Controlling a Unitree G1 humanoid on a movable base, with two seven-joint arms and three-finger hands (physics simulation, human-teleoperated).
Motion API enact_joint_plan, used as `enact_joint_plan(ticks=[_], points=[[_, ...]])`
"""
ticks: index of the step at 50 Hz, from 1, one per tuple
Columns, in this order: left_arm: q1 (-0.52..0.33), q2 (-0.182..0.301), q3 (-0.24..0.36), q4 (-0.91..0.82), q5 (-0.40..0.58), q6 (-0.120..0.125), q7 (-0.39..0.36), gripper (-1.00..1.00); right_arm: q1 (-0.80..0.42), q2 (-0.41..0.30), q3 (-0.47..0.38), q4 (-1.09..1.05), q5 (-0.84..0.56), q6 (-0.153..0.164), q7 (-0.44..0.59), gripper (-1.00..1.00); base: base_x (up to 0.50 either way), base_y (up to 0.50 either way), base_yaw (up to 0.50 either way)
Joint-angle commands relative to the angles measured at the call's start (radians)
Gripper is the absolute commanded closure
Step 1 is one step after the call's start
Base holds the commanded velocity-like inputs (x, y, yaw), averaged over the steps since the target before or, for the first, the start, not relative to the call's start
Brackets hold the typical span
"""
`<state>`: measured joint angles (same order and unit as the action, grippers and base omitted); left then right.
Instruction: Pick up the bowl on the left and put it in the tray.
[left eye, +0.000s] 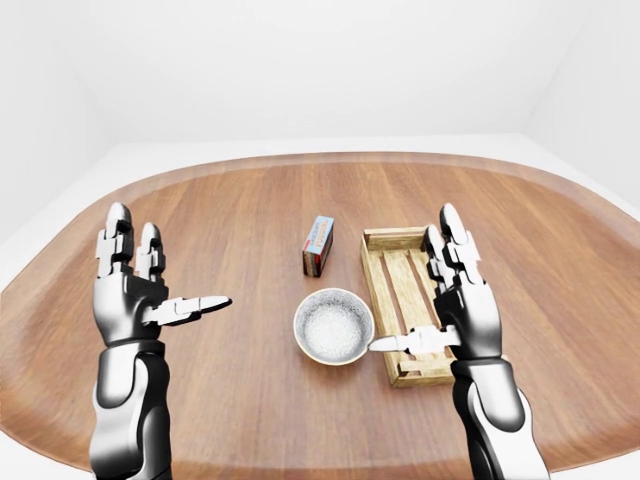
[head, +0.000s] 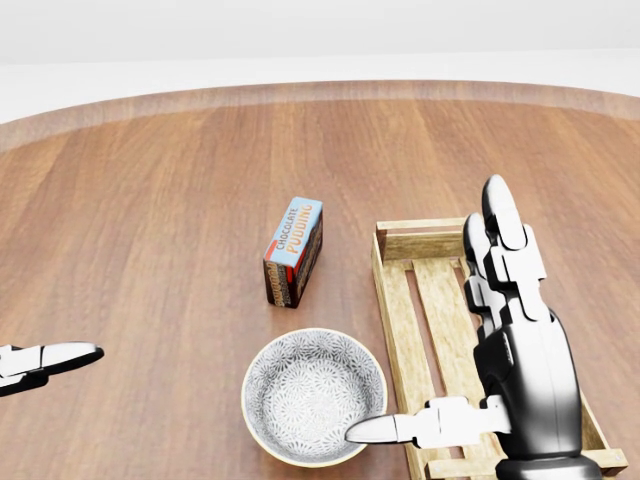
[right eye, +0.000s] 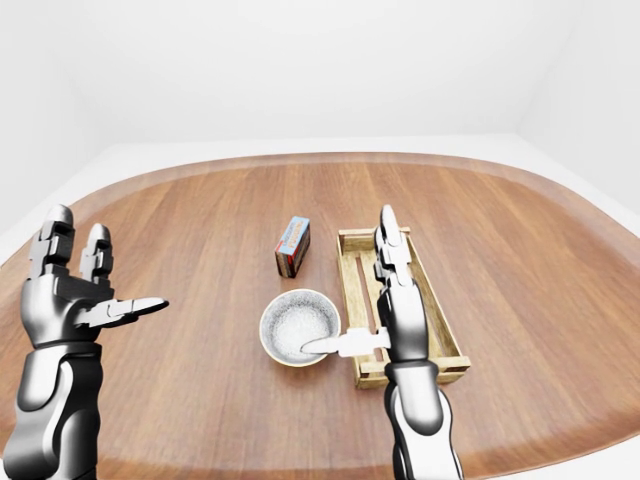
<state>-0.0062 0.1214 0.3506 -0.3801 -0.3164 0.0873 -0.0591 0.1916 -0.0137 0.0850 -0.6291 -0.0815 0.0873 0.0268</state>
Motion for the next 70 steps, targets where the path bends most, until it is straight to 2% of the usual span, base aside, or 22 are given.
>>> enact_joint_plan(ticks=[1, 8, 16, 21, 25, 40, 43, 61, 70], points=[[0.0, 0.002, 0.006, -0.007, -0.008, 0.0, 0.001, -1.0, -0.019, -0.022, 0.034, -0.057, -0.061, 0.0, 0.062, -1.0, 0.0, 0.0, 0.0], [-0.003, 0.002, -0.002, 0.008, 0.0, 0.0, 0.002, -1.0, -0.013, -0.026, 0.072, -0.038, -0.141, 0.0, 0.092, -1.0, 0.0, 0.0, 0.0], [0.0, -0.001, -0.002, -0.001, 0.0, 0.0, 0.004, -1.0, -0.006, -0.049, 0.168, -0.073, -0.258, 0.0, 0.16, -1.0, 0.0, 0.0, 0.0], [0.0, -0.001, -0.003, 0.001, 0.004, 0.0, 0.002, -1.0, -0.005, -0.065, 0.201, -0.041, -0.337, 0.0, 0.16, -1.0, 0.0, 0.0, 0.0], [-0.004, 0.001, -0.003, 0.011, 0.001, 0.0, 0.003, -1.0, 0.004, -0.068, 0.238, -0.022, -0.386, 0.0, 0.198, -1.0, 0.0, 0.0, 0.0], [-0.004, 0.001, -0.002, 0.005, -0.001, 0.0, 0.005, -1.0, 0.029, -0.074, 0.292, 0.132, -0.532, 0.0, 0.187, -1.0, 0.0, 0.0, 0.0], [-0.003, -0.001, -0.006, 0.011, 0.004, 0.0, 0.004, -1.0, 0.03, -0.086, 0.315, 0.155, -0.596, 0.0, 0.2, -1.0, 0.0, 0.0, 0.0], [-0.002, -0.001, -0.002, 0.001, 0.0, 0.0, 0.004, -1.0, 0.007, -0.047, 0.305, 0.297, -0.739, 0.0, 0.207, -1.0, 0.0, 0.0, 0.0], [0.003, -0.004, -0.006, -0.003, 0.009, 0.0, 0.0, -1.0, -0.002, -0.03, 0.311, 0.335, -0.767, 0.0, 0.209, -1.0, 0.0, 0.0, 0.0]])
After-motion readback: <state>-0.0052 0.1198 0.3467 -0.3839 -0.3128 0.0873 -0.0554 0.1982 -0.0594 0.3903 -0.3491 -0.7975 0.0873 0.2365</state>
